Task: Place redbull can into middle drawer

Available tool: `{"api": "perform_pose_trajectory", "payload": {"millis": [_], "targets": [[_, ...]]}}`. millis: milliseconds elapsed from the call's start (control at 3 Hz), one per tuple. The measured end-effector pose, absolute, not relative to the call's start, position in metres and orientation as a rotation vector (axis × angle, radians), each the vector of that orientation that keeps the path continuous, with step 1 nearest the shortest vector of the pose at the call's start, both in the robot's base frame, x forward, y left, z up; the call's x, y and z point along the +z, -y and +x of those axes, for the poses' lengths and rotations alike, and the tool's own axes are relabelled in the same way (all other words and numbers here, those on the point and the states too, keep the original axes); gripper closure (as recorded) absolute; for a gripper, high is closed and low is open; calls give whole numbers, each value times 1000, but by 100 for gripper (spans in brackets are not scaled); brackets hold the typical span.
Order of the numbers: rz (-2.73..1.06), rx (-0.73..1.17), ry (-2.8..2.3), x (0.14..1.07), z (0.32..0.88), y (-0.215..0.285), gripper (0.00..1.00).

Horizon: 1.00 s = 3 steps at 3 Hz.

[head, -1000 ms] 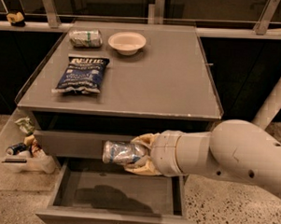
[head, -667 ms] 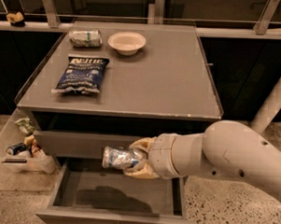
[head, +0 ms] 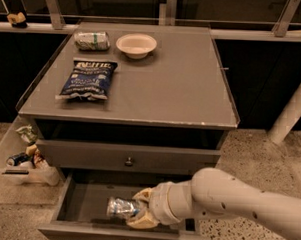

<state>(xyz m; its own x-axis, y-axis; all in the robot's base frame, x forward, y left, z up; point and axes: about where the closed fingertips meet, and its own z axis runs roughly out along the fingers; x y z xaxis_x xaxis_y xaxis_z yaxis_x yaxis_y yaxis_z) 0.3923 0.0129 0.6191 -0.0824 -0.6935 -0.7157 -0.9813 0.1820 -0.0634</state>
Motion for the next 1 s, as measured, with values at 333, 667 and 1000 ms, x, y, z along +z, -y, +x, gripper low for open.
{"api": "perform_pose_trajectory", "payload": {"millis": [333, 667, 1000], "targets": [[-1436, 633, -1869, 563, 388, -9, 100], [-1389, 643, -1885, 549, 392, -9, 100], [-1389, 643, -1885, 549, 392, -9, 100]]}}
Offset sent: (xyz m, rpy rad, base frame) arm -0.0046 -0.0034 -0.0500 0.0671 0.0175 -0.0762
